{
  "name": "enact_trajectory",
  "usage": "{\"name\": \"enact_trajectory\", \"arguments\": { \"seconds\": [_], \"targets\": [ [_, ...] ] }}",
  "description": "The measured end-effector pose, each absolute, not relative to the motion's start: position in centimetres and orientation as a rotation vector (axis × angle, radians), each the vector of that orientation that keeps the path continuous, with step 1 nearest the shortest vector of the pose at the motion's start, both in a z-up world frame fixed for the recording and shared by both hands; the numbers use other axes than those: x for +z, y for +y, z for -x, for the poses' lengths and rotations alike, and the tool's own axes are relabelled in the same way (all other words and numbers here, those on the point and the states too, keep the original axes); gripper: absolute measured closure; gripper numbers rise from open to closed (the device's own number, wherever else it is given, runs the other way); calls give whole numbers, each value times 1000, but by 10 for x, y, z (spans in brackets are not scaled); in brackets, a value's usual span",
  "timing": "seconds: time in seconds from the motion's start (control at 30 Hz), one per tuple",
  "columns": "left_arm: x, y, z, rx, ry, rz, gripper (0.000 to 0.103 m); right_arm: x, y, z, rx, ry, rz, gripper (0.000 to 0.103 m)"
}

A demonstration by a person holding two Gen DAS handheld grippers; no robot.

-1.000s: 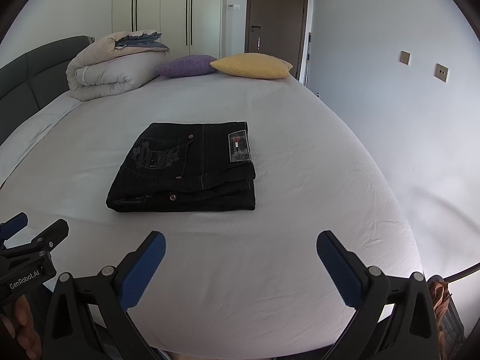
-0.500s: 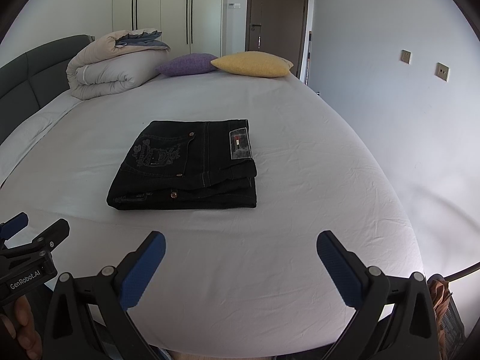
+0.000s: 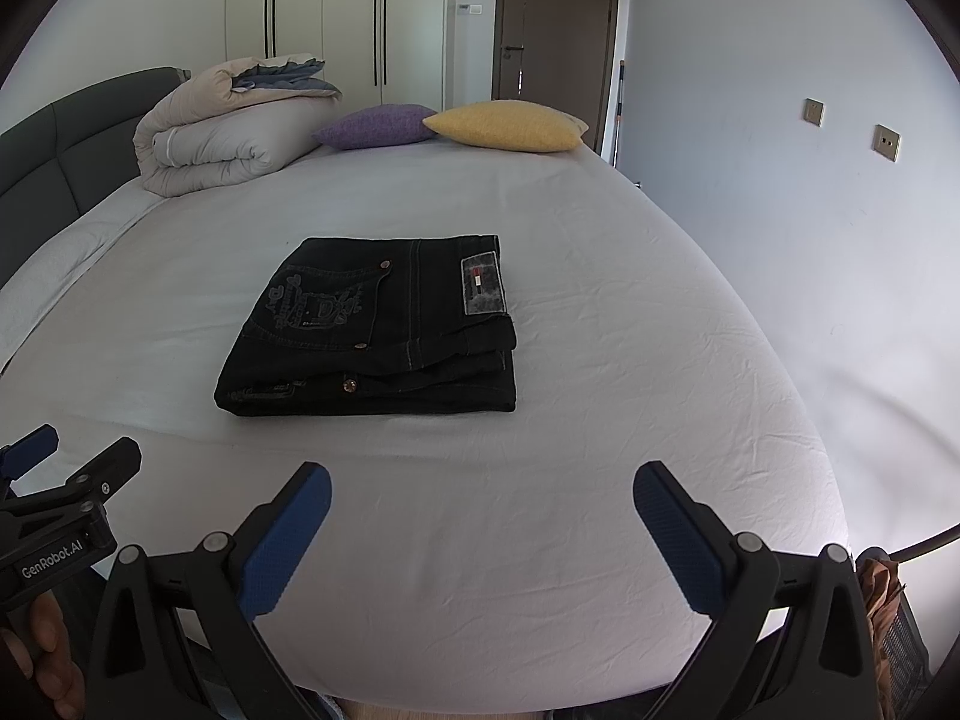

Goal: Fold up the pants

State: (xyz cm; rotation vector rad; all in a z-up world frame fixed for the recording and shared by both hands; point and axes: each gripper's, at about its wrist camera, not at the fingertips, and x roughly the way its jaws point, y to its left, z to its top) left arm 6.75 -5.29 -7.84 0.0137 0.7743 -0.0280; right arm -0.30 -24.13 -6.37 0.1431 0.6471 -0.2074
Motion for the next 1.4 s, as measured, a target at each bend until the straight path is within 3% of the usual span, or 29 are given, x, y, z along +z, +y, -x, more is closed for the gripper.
{"name": "enact_trajectory", "arguments": {
  "seconds": [1.4],
  "targets": [
    [-82, -54, -64, -32, 782, -10, 0, -67, -240, 4, -204, 651, -141, 0]
  ]
}}
